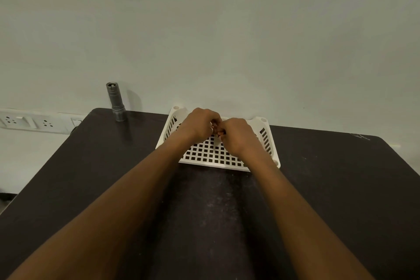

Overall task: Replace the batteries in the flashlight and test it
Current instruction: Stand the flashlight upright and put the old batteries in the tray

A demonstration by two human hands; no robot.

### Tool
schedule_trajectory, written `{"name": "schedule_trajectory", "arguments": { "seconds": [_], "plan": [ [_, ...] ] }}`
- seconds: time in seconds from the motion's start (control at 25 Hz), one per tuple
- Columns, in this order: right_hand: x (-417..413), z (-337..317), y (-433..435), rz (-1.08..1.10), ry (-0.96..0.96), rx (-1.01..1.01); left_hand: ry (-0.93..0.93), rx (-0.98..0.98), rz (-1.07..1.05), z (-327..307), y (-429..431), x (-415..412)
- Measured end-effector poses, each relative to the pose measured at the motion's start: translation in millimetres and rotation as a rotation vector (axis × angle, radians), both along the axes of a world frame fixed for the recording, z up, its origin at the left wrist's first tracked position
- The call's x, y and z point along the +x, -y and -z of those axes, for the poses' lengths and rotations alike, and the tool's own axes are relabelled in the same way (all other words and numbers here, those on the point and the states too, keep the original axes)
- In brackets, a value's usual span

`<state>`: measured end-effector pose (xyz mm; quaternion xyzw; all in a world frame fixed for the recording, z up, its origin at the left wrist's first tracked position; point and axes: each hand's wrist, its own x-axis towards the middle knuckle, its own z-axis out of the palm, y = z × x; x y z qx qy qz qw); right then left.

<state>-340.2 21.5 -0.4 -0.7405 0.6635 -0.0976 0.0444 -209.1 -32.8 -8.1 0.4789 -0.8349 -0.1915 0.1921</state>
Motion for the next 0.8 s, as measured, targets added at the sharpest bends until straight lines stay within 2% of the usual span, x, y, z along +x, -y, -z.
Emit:
{"name": "schedule_trajectory", "arguments": {
  "seconds": [0.08, 0.2, 0.48, 0.8],
  "plan": [
    [1.3, 8.5, 7.4, -0.013, 0.034, -0.05, -0.032, 0.009, -0.003, 3.7, 4.5, 2.8],
    [-2.1, 19.1, 13.5, 0.082, 0.124, -0.093, -0.099, 0.01, -0.118, 9.8, 3.1, 11.2],
    [-8.1, 23.7, 24.7, 0.179, 0.253, -0.085, -0.062, 0.106, -0.197, 10.3, -2.5, 1.1],
    [-4.7, 28.3, 37.4, 0.247, 0.464, -0.132, -0.222, 0.072, -0.356, 14.4, 8.8, -13.4]
  ]
}}
